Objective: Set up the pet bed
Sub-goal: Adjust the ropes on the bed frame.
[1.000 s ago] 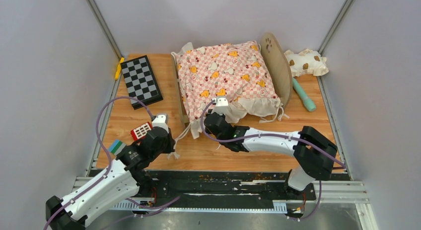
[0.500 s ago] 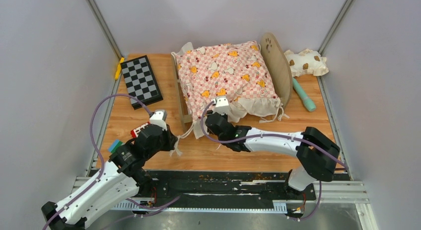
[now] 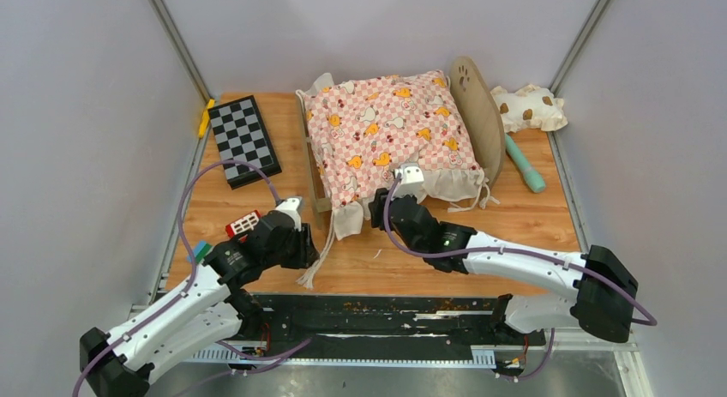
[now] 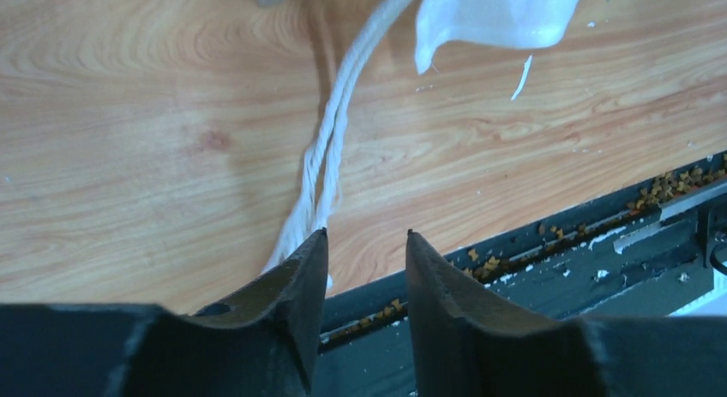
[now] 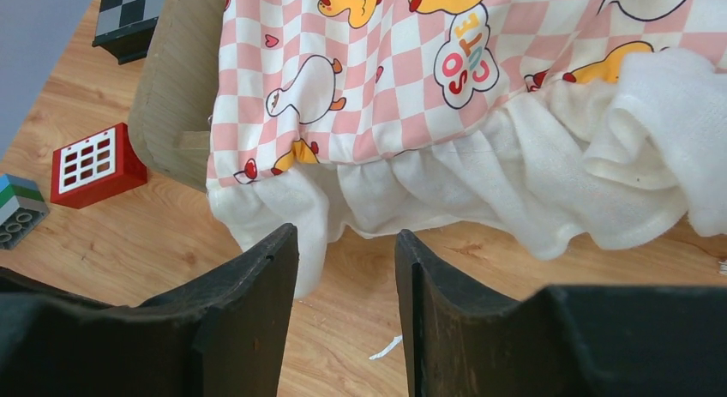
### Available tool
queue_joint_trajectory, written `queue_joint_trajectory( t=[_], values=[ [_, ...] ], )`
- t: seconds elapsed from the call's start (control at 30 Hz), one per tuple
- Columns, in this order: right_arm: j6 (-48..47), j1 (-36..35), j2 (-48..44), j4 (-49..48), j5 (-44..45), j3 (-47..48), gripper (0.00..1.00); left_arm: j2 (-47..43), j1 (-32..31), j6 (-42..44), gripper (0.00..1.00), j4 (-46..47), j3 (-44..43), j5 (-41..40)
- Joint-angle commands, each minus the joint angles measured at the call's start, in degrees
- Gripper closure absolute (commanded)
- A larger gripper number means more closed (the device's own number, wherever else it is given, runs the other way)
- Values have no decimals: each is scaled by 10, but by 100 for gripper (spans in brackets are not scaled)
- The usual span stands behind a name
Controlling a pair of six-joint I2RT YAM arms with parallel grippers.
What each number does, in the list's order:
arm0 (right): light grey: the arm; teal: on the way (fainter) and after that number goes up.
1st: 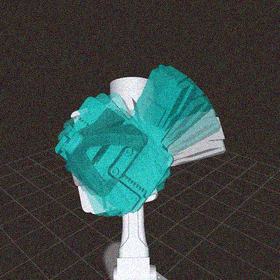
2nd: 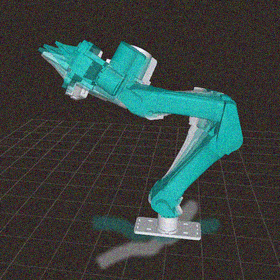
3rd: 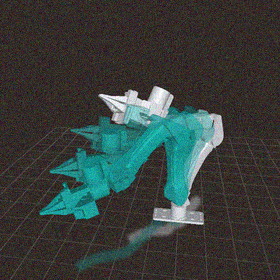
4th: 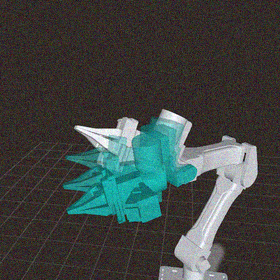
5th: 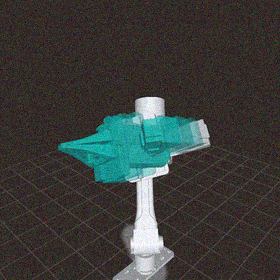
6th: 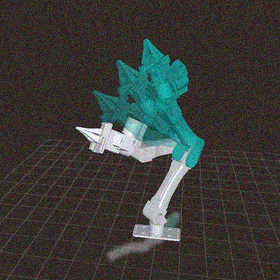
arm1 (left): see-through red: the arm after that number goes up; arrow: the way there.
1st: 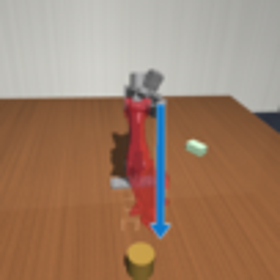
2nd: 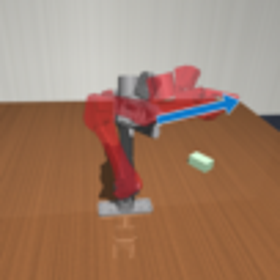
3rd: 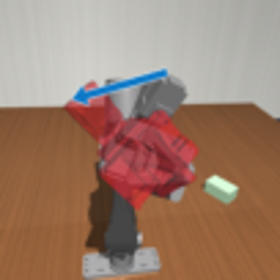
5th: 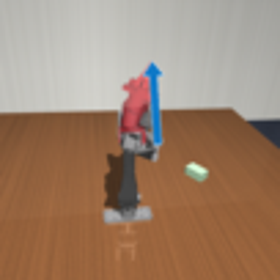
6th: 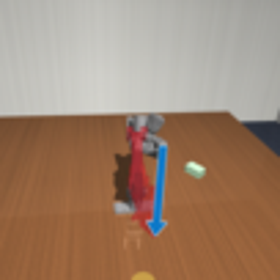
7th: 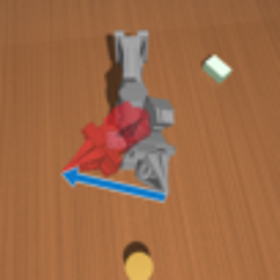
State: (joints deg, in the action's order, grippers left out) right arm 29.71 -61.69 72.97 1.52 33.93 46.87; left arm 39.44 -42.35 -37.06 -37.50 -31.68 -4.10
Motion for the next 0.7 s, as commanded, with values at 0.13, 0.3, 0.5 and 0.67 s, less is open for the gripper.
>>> queue_joint_trajectory(
  t=[0.13,0.3,0.5,0.67],
  values=[
    [-1,3,-35,4,5,-15,54,-20,-2,-29,42,-16,-21,-51],
    [1,3,-44,6,-1,-22,54,-11,-2,3,42,114,47,-74],
    [7,3,-57,7,2,-40,54,47,-2,57,45,333,123,-36],
    [9,3,-64,8,0,-48,54,74,-2,87,48,404,140,-91]
  ],
)
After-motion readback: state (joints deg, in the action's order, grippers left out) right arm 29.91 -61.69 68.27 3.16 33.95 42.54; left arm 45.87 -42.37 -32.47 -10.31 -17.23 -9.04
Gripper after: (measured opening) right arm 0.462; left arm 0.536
